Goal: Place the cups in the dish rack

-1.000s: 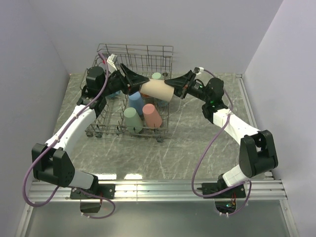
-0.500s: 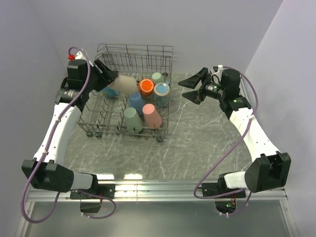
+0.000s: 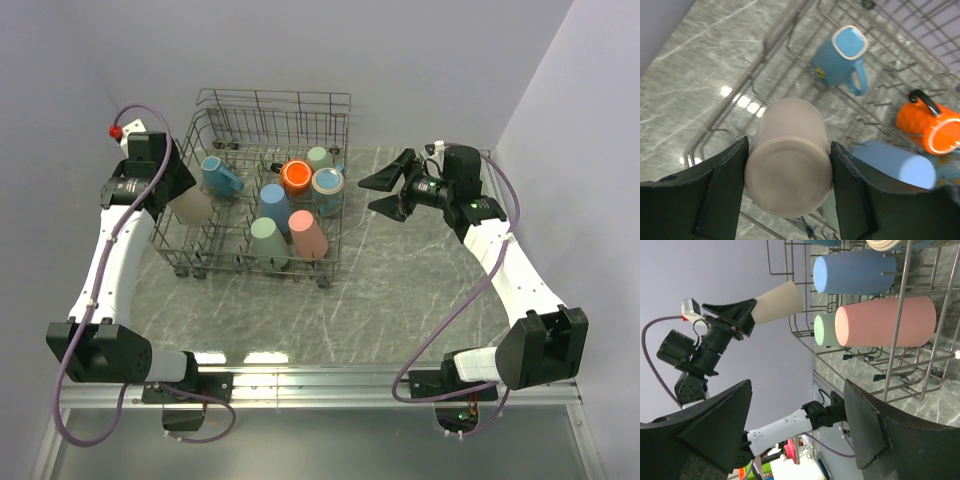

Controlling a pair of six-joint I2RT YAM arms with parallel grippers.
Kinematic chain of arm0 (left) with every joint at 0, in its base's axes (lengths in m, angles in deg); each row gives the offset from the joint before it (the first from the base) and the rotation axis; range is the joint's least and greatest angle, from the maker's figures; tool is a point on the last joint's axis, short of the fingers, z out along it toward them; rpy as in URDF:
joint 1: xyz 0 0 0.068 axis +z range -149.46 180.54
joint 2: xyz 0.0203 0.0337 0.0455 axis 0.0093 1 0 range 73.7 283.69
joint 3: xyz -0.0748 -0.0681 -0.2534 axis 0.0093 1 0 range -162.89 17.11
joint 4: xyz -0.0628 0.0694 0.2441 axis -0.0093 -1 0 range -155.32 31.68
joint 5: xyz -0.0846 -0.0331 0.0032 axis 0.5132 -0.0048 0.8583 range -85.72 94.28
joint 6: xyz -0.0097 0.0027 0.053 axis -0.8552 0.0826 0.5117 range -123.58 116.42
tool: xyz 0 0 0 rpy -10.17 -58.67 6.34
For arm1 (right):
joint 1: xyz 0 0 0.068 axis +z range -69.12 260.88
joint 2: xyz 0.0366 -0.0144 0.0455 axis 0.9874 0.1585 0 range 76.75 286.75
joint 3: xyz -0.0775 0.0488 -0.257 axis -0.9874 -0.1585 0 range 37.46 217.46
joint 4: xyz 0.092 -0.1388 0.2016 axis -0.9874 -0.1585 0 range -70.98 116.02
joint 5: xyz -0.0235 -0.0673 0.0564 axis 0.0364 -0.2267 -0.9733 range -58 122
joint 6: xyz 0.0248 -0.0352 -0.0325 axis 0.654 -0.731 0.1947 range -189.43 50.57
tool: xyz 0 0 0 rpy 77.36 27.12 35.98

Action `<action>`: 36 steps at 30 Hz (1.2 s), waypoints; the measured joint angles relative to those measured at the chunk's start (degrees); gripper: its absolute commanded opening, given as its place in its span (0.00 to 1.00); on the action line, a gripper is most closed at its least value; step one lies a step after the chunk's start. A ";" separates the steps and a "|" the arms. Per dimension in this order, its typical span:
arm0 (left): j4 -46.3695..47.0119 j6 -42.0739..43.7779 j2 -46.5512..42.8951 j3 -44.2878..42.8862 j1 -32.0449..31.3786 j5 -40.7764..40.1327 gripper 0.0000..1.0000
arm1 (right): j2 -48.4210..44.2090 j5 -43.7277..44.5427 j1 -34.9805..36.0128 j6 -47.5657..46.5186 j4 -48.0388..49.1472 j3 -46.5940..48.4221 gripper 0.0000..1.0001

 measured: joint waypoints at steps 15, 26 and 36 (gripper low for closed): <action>5.84 2.93 6.27 5.97 3.91 6.78 0.00 | 0.00 -0.31 0.00 -1.31 -1.92 -1.09 0.77; 8.85 6.01 14.56 5.18 4.31 9.94 0.55 | 0.02 0.98 0.00 -0.87 -1.81 -1.90 0.77; 7.06 4.87 13.60 5.16 4.46 10.19 0.76 | -0.04 3.85 1.36 -0.74 -2.03 -2.14 0.78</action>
